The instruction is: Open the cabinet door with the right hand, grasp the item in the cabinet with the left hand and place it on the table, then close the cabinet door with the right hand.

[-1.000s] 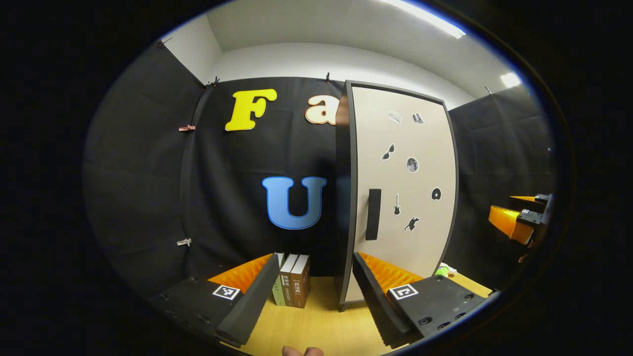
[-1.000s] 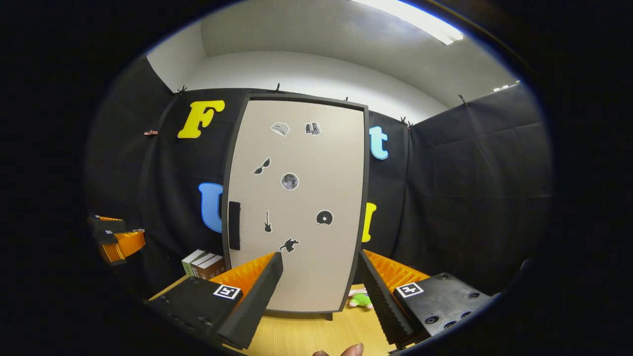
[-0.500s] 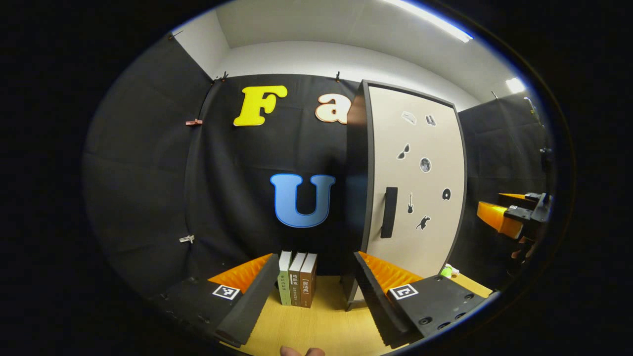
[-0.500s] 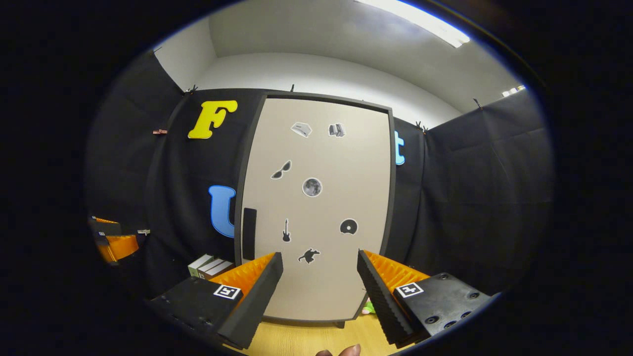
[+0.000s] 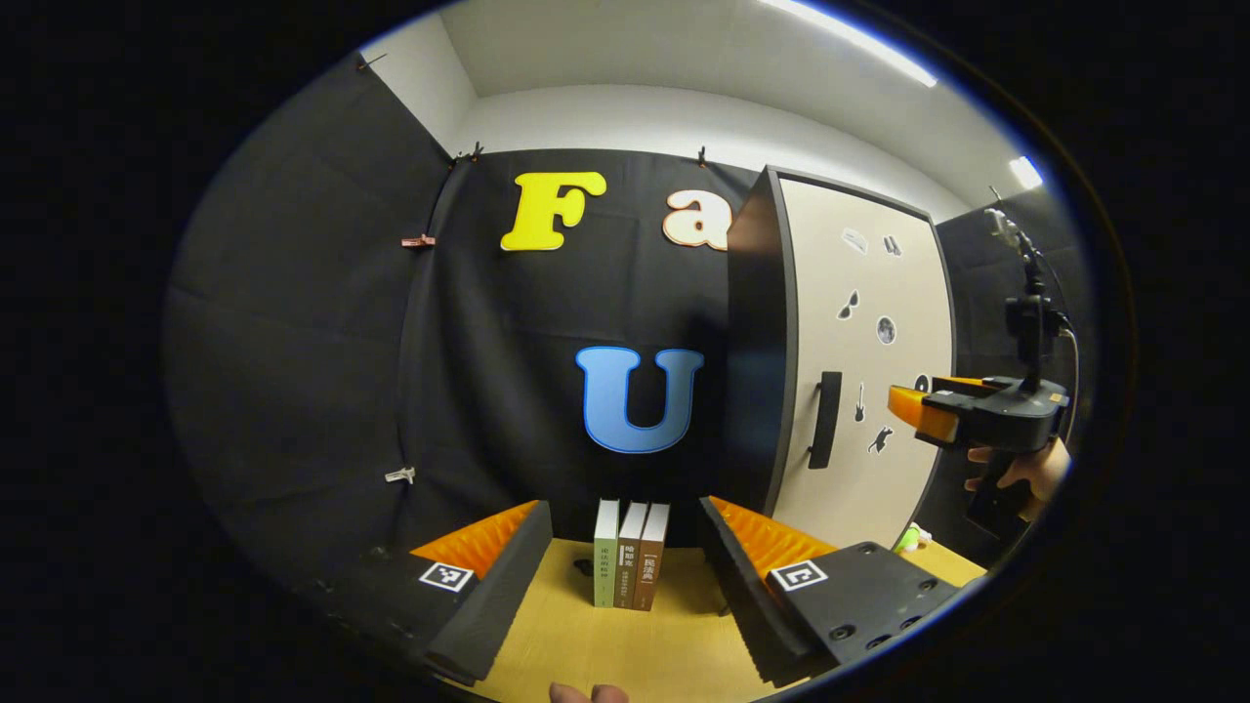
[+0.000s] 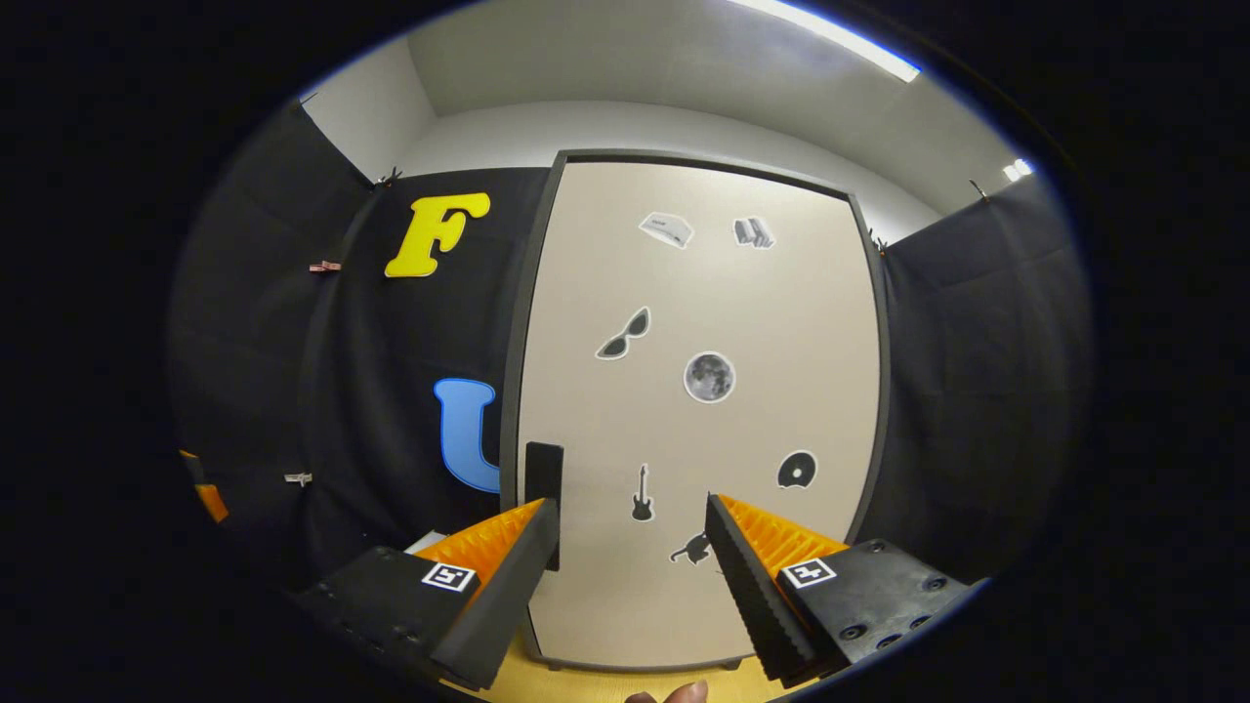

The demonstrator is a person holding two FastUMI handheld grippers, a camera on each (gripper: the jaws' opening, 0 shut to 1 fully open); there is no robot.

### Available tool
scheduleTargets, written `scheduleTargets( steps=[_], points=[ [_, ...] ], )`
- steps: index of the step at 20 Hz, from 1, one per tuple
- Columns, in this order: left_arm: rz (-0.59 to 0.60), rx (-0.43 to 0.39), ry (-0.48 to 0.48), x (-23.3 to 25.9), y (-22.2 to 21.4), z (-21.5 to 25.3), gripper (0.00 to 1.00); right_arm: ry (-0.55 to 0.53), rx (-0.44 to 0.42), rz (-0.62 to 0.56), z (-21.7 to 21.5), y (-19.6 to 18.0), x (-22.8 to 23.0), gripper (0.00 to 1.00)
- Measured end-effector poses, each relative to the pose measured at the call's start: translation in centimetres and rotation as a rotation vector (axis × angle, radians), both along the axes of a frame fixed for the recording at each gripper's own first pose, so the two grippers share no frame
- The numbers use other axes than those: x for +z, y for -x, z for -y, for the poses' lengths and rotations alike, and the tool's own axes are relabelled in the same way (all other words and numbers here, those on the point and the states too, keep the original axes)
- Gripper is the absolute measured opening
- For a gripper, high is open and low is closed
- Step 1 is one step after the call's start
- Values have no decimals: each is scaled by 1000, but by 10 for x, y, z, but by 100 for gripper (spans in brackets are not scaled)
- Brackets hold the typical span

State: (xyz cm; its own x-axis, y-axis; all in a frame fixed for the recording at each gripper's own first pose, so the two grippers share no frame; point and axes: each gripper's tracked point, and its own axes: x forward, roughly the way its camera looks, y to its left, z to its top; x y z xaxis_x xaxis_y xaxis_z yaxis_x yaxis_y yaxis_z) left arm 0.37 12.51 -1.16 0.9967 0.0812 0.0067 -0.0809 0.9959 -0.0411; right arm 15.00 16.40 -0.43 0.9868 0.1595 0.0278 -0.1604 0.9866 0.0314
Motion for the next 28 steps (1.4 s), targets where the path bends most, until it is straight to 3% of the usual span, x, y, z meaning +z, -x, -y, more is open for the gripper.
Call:
scheduleTargets(
  steps=[6, 12, 14, 17, 19, 21, 24, 25, 26, 28],
  points=[
    [-19, 2, 42, -11, 6, -9, 95, -40, 48, -68, -44, -34, -21, 97],
    [-39, 10, 38, -15, 8, -15, 94, -23, 10, -86, -62, -69, -42, 97],
    [-42, 15, 38, -15, 9, -17, 94, -46, -7, -121, -64, -78, -51, 89],
    [-44, 26, 27, -15, 12, -20, 95, -102, 23, -122, -78, -75, -50, 66],
    [-53, 27, 16, -17, 13, -21, 94, -76, 16, -108, -78, -77, -49, 35],
    [-53, 25, 24, -16, 17, -19, 95, -73, 38, -116, -80, -75, -51, 23],
    [-50, 27, 25, -13, 20, -19, 95, -81, 77, -138, -79, -71, -52, 23],
    [-48, 29, 23, -13, 19, -18, 95, -84, 87, -141, -79, -68, -51, 18],
    [-48, 30, 21, -12, 19, -18, 95, -87, 98, -144, -78, -64, -51, 23],
    [-49, 30, 17, -12, 19, -16, 95, -100, 123, -148, -77, -51, -51, 23]
  ],
)
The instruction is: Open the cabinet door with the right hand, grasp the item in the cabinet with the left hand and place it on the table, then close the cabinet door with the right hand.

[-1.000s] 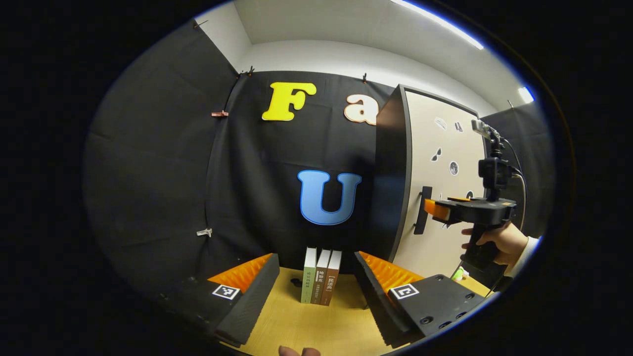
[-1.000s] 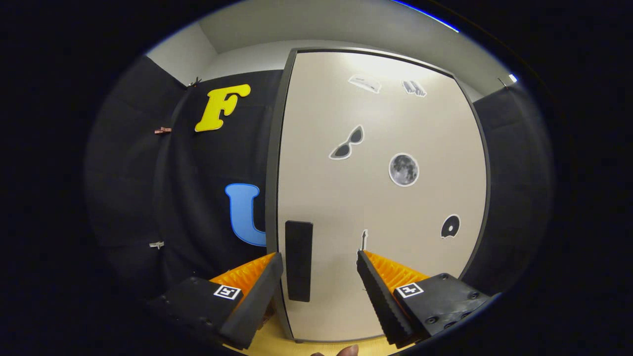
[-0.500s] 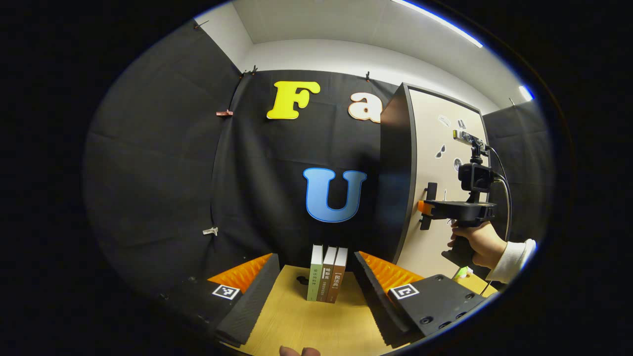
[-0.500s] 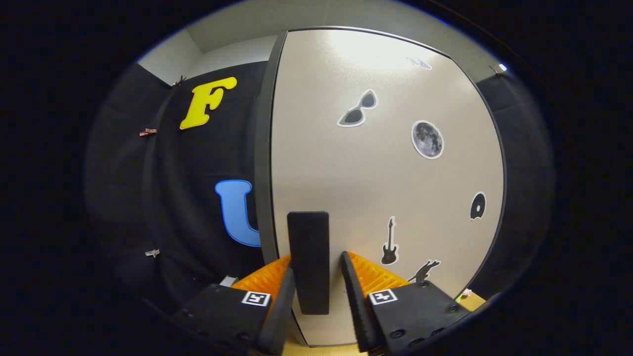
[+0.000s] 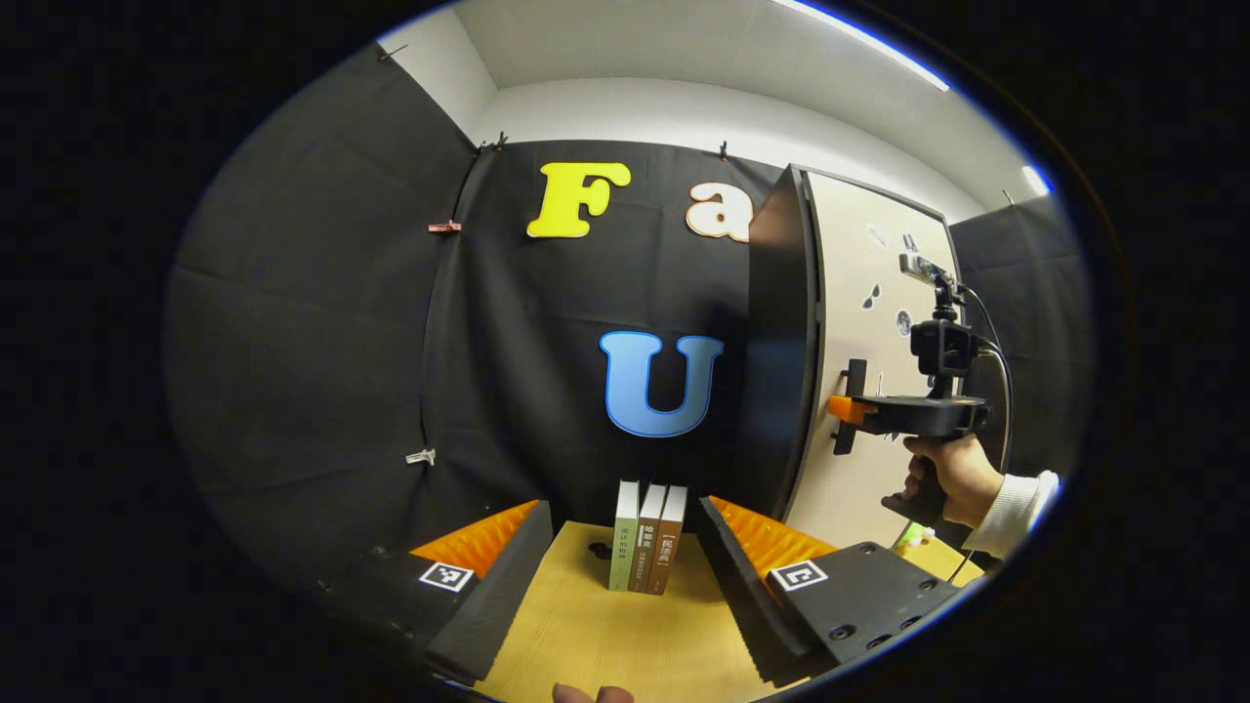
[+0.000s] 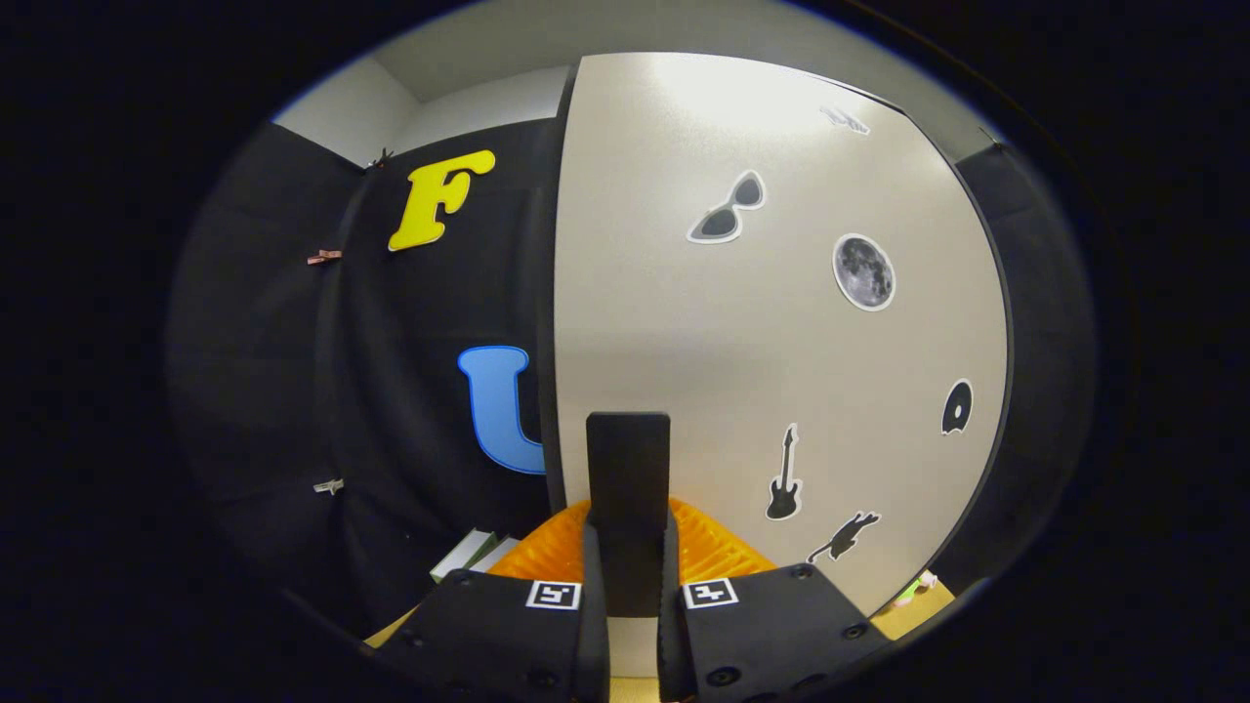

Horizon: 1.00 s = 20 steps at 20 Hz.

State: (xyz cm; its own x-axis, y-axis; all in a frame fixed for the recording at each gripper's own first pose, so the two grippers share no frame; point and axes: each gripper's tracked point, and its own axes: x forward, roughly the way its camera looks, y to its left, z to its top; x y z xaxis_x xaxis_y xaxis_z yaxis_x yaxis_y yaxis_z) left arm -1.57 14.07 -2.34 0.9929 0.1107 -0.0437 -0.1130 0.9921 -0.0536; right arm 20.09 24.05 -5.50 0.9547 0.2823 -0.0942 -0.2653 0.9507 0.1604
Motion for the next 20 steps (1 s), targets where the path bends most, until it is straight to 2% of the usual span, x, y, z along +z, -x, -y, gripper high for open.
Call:
scheduleTargets(
  steps=[7, 8, 9, 15, 20],
  points=[
    [6, -6, -5, 3, 14, 20, 95, -16, 72, -5, 33, 65, 10, 23],
    [5, -5, -6, 2, 14, 22, 95, -11, 79, -3, 39, 74, 11, 18],
    [6, -6, -6, 3, 16, 24, 95, -13, 86, -6, 44, 81, 11, 23],
    [13, -17, -13, 8, 23, 38, 95, -7, 121, -16, 89, 133, 15, 23],
    [18, -54, 13, 8, 23, 55, 94, -2, 110, -15, 131, 165, 18, 23]
  ],
)
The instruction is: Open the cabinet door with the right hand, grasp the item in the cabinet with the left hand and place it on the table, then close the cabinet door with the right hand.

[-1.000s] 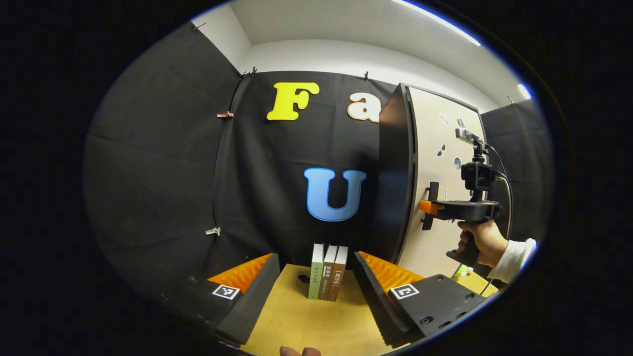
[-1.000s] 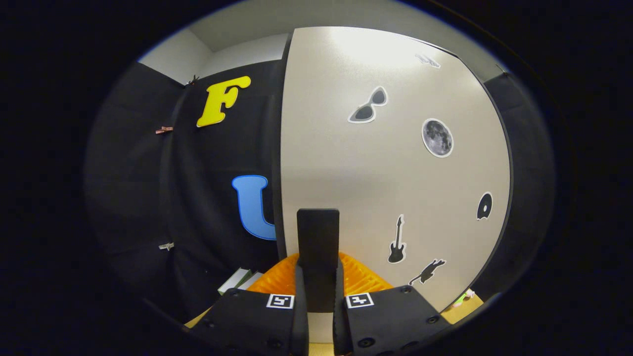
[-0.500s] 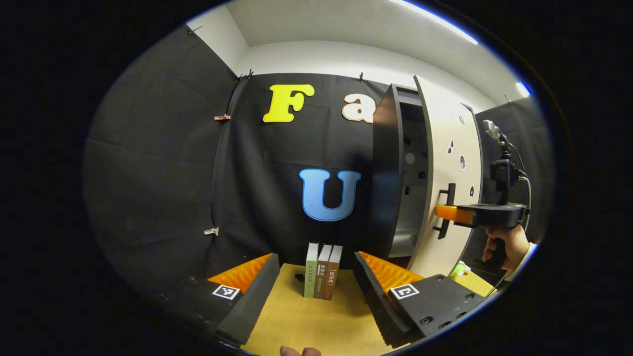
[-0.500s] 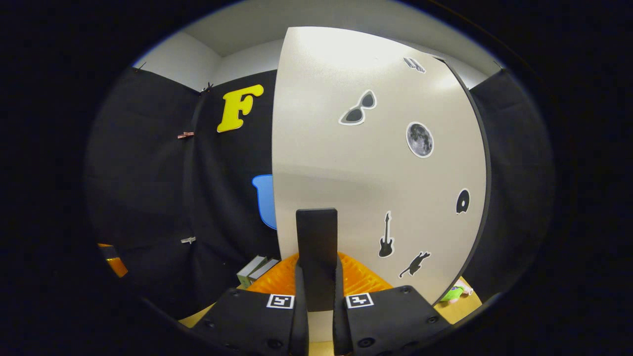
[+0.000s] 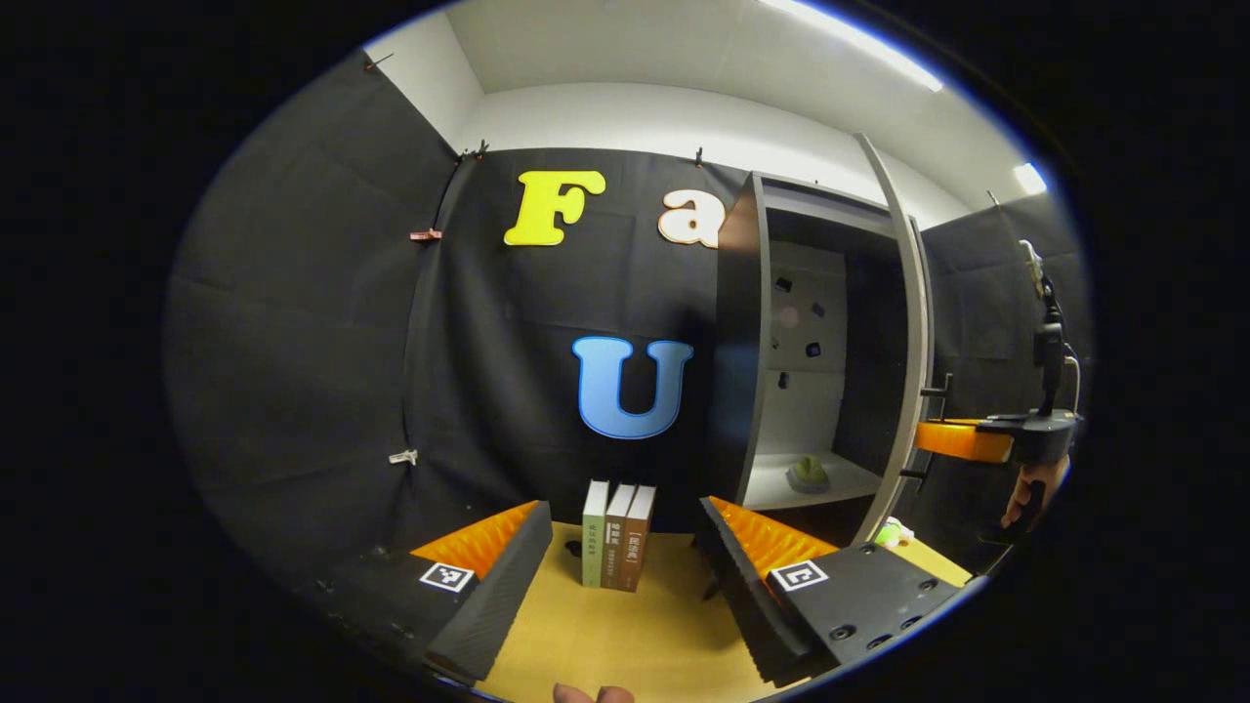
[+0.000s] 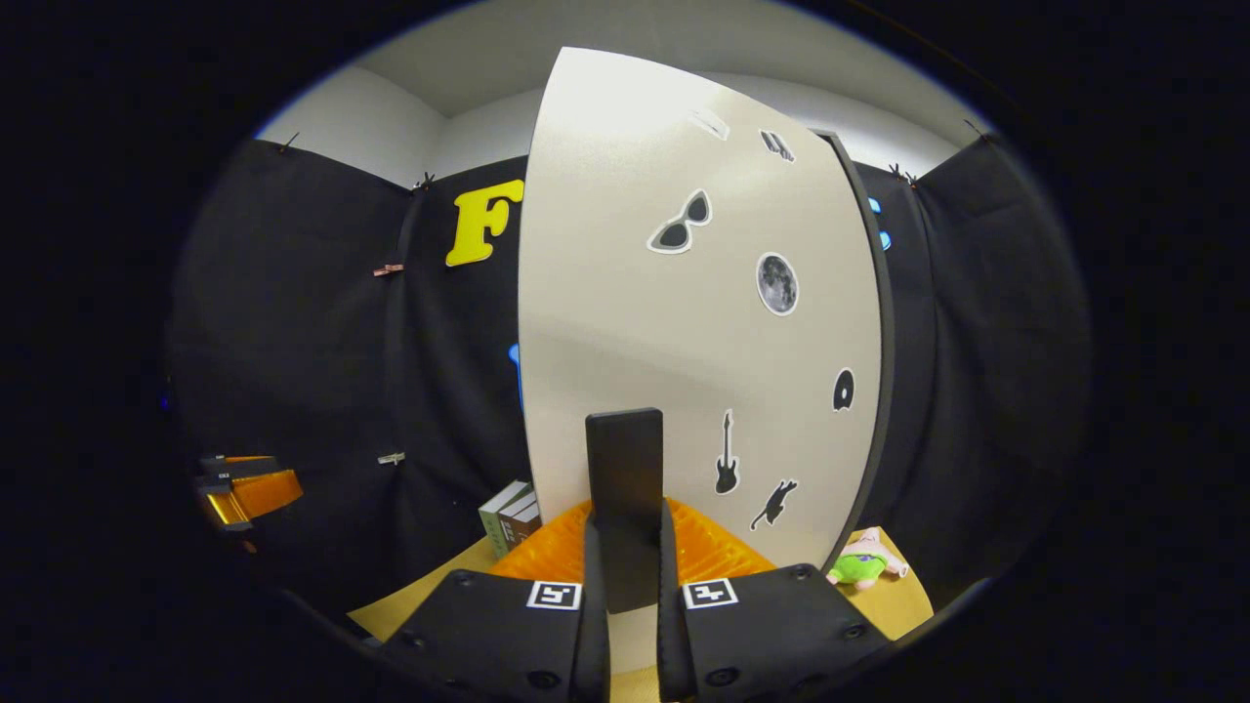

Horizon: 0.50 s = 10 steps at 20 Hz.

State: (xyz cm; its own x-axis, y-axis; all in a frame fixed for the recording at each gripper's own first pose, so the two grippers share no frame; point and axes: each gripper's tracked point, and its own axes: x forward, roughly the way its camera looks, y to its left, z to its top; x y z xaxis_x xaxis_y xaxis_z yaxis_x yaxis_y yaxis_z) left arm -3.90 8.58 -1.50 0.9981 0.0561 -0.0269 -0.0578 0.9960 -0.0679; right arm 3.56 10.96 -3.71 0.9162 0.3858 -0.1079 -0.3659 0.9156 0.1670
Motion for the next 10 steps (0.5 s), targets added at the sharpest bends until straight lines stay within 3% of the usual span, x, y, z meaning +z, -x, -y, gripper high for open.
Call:
scheduleTargets(
  steps=[10],
  points=[
    [4, -67, -11, 5, -10, 36, 95, -1, -108, -19, 95, 41, 2, 22]
  ],
)
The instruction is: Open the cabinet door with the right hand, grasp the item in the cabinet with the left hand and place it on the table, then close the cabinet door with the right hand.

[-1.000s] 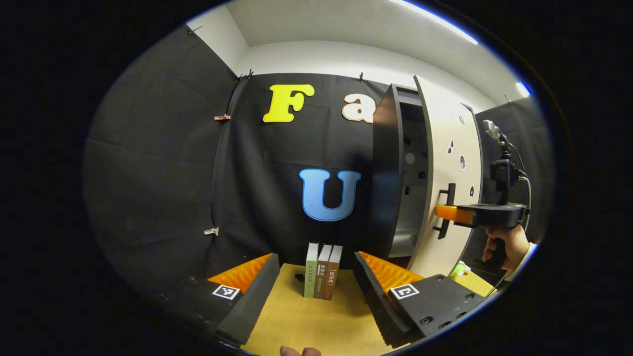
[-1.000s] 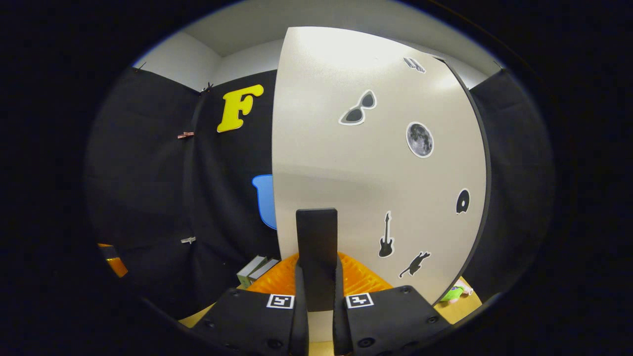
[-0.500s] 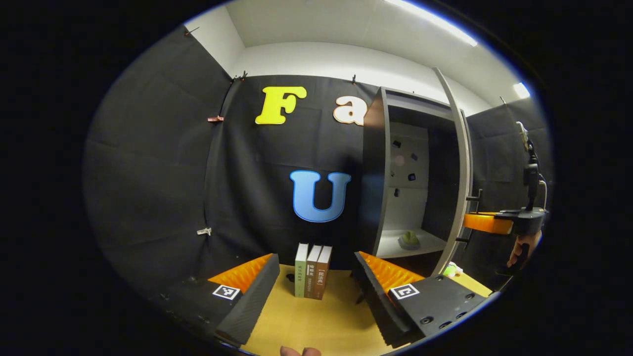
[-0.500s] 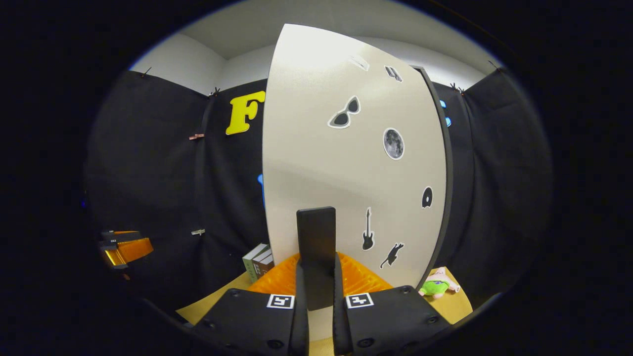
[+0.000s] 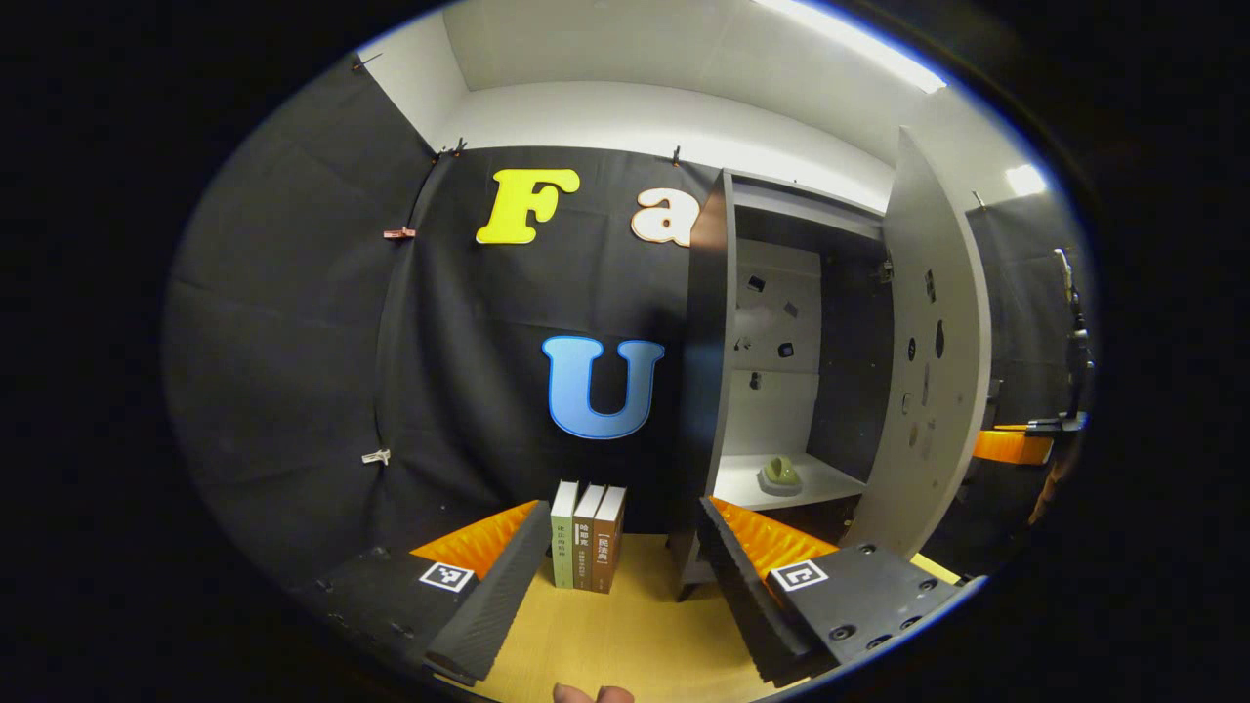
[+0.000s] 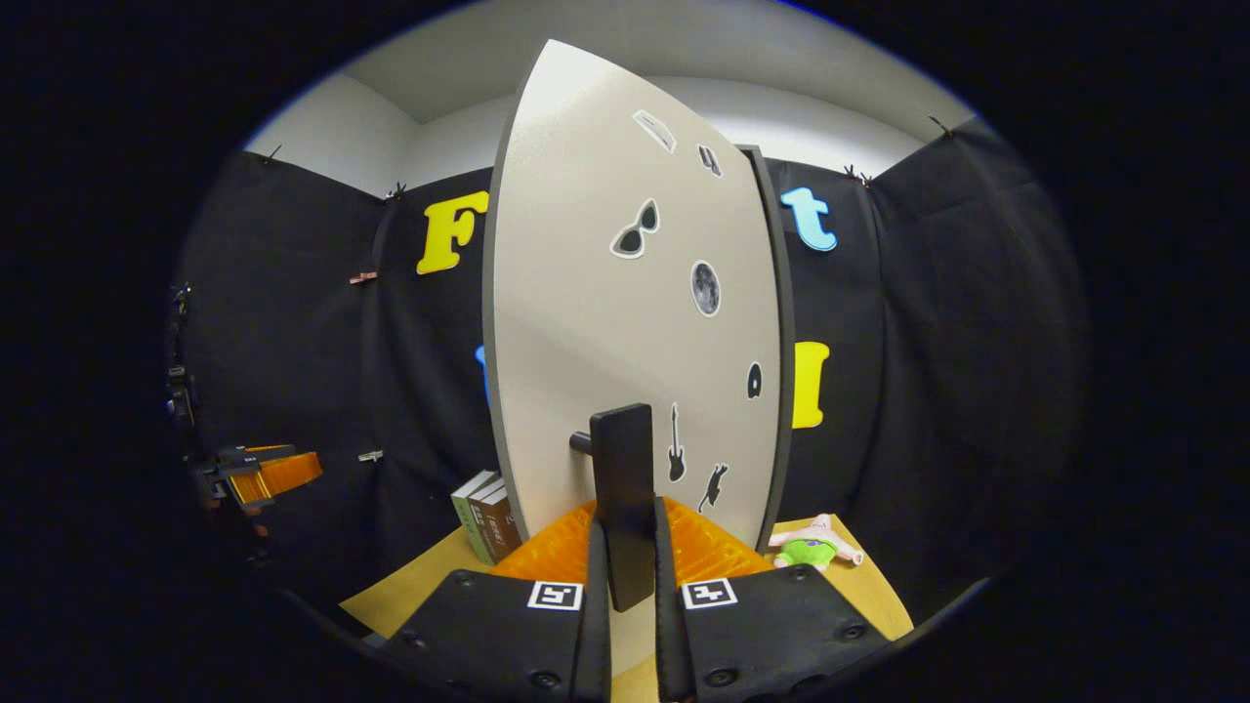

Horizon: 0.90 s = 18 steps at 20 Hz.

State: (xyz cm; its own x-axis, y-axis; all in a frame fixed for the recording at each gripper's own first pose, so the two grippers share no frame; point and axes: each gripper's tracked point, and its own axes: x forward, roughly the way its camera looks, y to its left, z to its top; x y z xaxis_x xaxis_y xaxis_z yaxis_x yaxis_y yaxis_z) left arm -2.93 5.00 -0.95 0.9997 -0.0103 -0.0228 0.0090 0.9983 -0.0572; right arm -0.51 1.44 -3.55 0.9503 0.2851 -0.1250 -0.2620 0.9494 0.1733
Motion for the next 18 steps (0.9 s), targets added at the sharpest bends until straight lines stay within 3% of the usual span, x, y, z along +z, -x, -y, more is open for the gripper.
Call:
scheduleTargets(
  steps=[9, 10, 11, 12, 14, 16, 18],
  points=[
    [2, -50, -2, 4, -15, 36, 94, 20, -151, -25, 88, 14, -5, 21],
    [0, -52, -5, 3, -16, 40, 94, 25, -167, -30, 100, 16, -9, 17],
    [-1, -53, -8, 4, -16, 44, 94, 29, -177, -37, 112, 17, -13, 21],
    [-1, -52, -12, 4, -16, 48, 94, 29, -184, -40, 122, 19, -15, 16],
    [1, -49, -13, 5, -17, 57, 96, 41, -210, -34, 140, 19, -13, 21],
    [-3, -45, -10, 5, -18, 66, 94, 77, -244, -21, 167, 14, -14, 13],
    [-6, -35, -10, 6, -22, 74, 94, 28, -236, -36, 183, 15, -11, 10]
  ],
)
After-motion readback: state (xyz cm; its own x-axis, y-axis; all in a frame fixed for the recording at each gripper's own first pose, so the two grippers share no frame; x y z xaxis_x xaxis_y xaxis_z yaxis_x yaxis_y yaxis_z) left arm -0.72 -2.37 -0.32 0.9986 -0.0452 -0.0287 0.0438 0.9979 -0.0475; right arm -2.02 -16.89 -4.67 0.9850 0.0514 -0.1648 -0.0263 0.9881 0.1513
